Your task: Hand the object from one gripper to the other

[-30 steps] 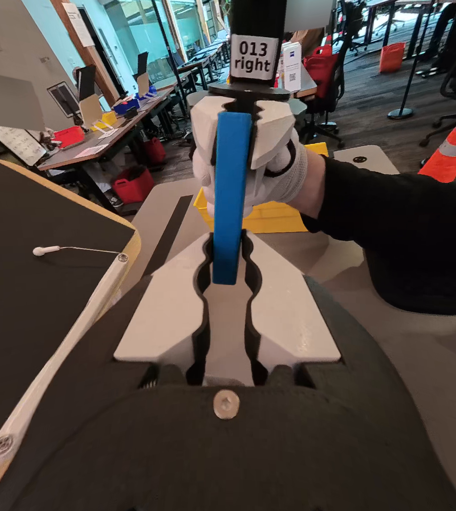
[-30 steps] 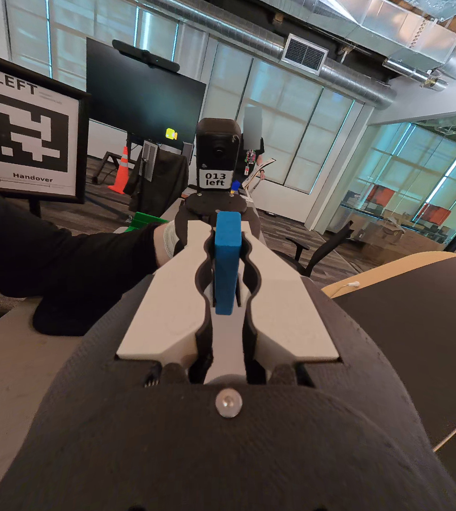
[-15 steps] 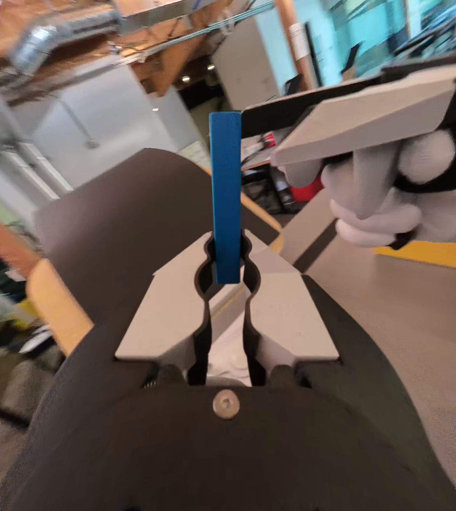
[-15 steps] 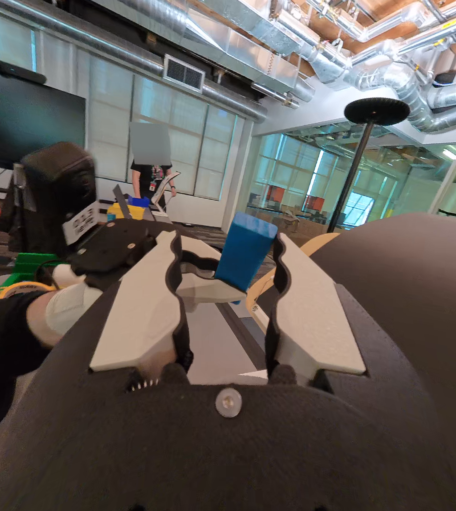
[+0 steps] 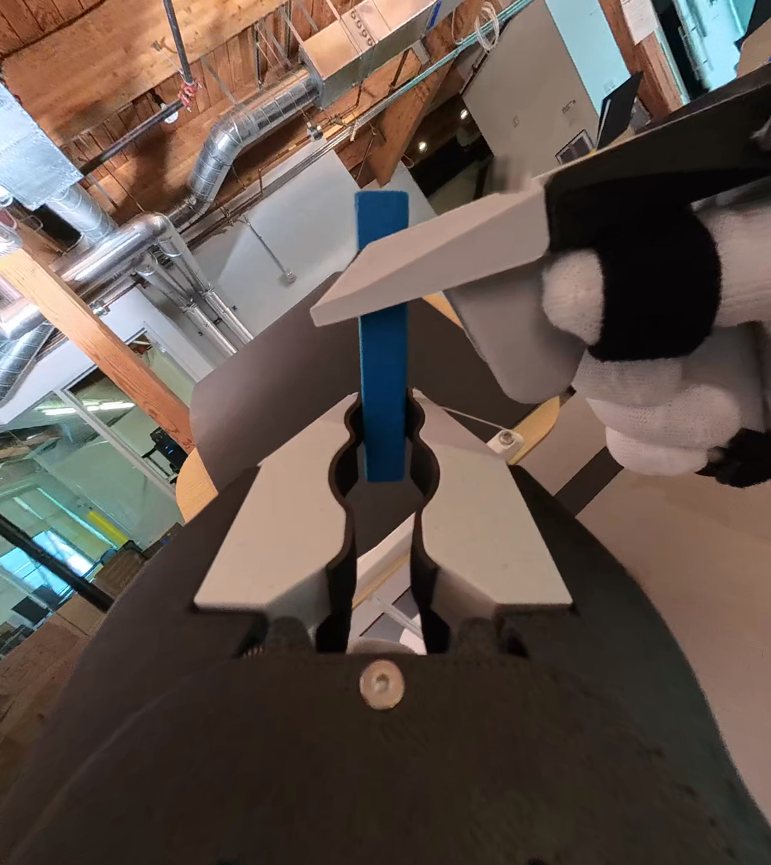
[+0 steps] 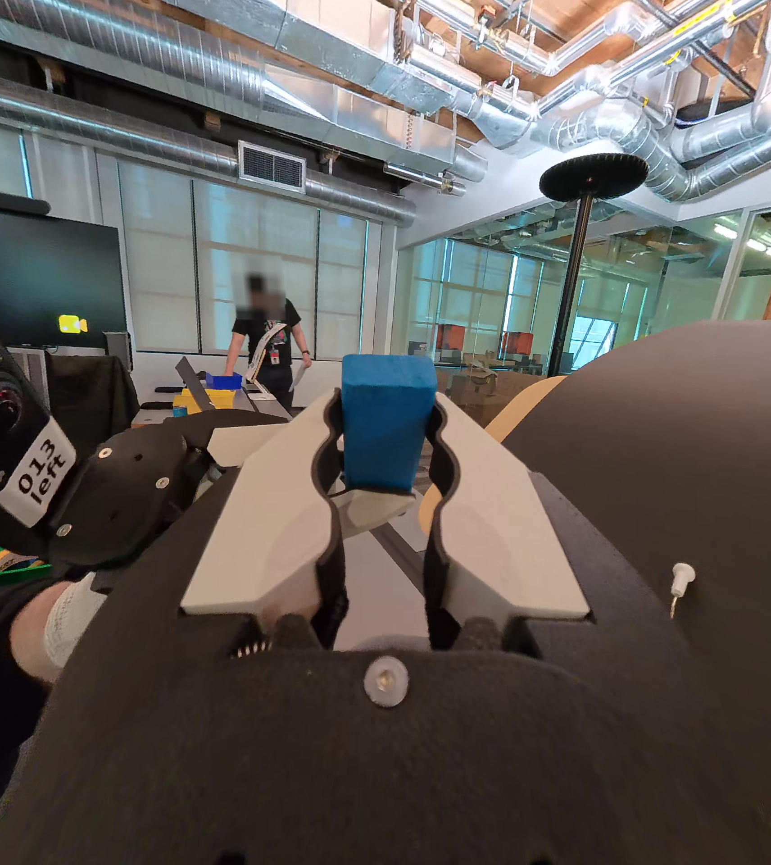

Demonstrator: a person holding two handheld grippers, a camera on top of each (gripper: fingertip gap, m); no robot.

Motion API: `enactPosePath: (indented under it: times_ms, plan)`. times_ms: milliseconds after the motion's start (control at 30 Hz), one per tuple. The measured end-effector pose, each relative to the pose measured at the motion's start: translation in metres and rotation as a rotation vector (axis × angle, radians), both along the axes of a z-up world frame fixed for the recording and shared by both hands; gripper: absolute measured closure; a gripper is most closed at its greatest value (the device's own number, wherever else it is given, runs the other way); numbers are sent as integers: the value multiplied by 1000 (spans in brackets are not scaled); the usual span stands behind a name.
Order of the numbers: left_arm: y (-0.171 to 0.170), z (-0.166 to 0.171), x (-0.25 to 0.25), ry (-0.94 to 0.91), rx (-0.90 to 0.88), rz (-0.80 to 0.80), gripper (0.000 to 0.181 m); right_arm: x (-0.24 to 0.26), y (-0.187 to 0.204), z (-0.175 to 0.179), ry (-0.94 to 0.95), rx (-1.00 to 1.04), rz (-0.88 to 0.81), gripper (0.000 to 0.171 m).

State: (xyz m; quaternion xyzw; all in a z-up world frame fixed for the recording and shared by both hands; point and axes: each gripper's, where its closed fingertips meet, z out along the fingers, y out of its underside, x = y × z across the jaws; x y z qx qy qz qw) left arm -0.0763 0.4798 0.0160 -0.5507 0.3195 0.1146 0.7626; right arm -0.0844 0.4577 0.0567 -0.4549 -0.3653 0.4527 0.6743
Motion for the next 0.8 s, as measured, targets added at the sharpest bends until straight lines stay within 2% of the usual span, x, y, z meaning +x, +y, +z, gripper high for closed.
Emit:
enactPosePath:
  times_ms: [100,133,200,267,433,567,600,800]
  plan:
    - [-3,-1,8,20,-31,-85,162,5,-3,1,-12,21,20,138]
    - [-7,-1,14,12,-58,-154,152,8,-4,4,1,31,27,138]
    - [-10,5,11,-59,-115,-220,136,16,-9,12,49,42,55,138]
    - [-13,7,9,-176,-227,-343,133,24,-15,20,97,72,81,138]
    - [-34,10,17,-573,-587,-848,125,33,-37,34,161,185,130,138]
    - [-56,22,16,-785,-747,-1206,118,37,-58,37,167,291,181,138]
    - [-61,23,17,-794,-779,-1258,113,37,-62,37,157,319,188,137]
    - [-76,27,16,-859,-842,-1426,123,41,-90,32,111,445,281,138]
